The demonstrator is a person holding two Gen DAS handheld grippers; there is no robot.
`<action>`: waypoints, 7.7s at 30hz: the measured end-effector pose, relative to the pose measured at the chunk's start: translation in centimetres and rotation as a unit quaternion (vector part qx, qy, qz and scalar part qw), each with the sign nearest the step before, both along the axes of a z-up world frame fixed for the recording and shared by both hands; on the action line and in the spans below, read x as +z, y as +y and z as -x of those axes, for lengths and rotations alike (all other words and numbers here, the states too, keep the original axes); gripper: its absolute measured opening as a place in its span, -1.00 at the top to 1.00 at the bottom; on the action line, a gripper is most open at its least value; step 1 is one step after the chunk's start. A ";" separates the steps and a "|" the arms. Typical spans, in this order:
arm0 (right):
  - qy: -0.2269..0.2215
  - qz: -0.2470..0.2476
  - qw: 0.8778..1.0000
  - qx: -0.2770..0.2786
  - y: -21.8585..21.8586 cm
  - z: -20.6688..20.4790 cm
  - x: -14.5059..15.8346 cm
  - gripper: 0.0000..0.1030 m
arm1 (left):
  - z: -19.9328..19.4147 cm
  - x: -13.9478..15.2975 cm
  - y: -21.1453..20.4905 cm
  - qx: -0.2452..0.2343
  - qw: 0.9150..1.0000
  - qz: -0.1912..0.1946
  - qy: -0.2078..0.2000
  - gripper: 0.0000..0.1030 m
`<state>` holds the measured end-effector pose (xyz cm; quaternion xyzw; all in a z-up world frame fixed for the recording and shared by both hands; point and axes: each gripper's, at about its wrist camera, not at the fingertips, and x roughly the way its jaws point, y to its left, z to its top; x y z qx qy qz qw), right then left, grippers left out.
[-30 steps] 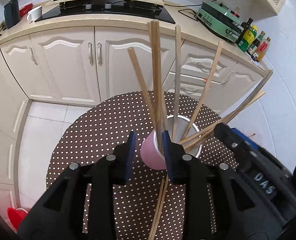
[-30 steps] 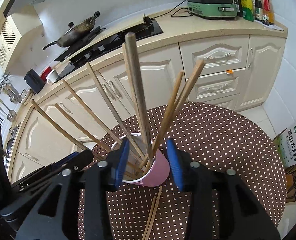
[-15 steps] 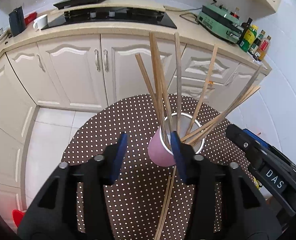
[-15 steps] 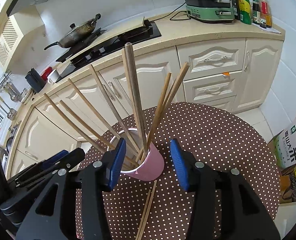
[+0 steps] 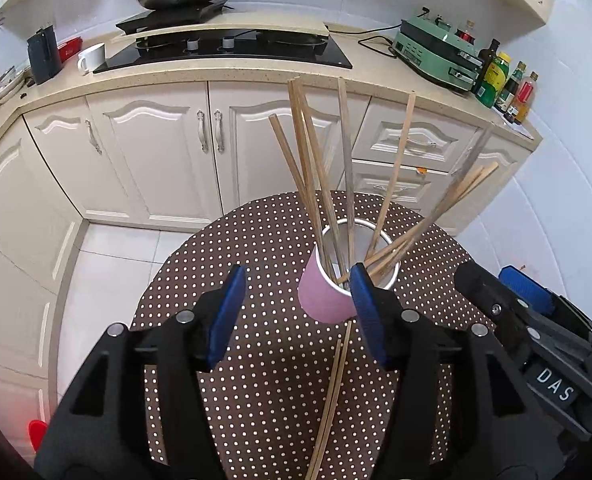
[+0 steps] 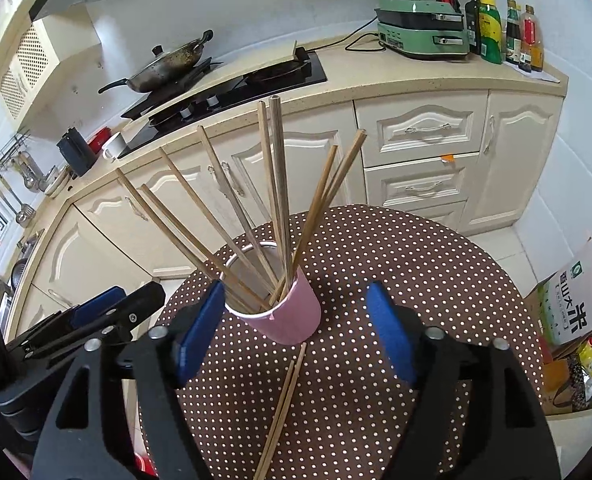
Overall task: Organize utensils
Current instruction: 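Move the open right tool down toward the chopsticks beside the cup, then close the right tool on one chopstick lying on the table, then lift the chopstick with the right tool and raise it above the cup, then lower the held chopstick into the pink cup with the right tool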
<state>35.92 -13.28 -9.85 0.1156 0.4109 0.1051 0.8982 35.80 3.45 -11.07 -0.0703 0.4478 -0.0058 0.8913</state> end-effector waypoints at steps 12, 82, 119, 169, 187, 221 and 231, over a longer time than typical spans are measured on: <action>0.003 0.021 1.000 0.022 0.3 2.5 -0.2 -0.55 | 3.0 0.0 -0.3 0.007 1.000 -0.008 0.000 -0.17; 0.218 0.130 0.966 0.041 7.3 0.1 -16.6 -0.34 | 2.6 -14.0 5.7 -0.008 0.978 -0.022 0.206 -0.28; 0.244 -0.006 0.969 0.022 -3.2 2.6 -17.8 0.91 | -0.2 -15.8 -5.6 -0.068 0.973 -0.057 0.211 0.88; 0.031 -0.029 0.999 0.020 -4.7 5.9 0.0 0.91 | 7.2 -1.6 -2.3 0.003 0.999 -0.034 0.027 0.88; -0.071 -0.047 0.996 0.012 -5.7 5.1 6.9 0.91 | 6.2 4.7 -2.6 -0.009 0.999 -0.006 -0.050 0.88; -0.064 -0.050 0.997 0.003 -4.5 -1.2 5.8 0.91 | -1.3 6.6 -2.4 -0.028 0.996 0.012 -0.082 0.88; -0.035 -0.061 0.998 0.000 -4.6 -2.3 4.2 0.91 | -2.6 7.4 -2.6 -0.024 0.996 0.009 -0.090 0.88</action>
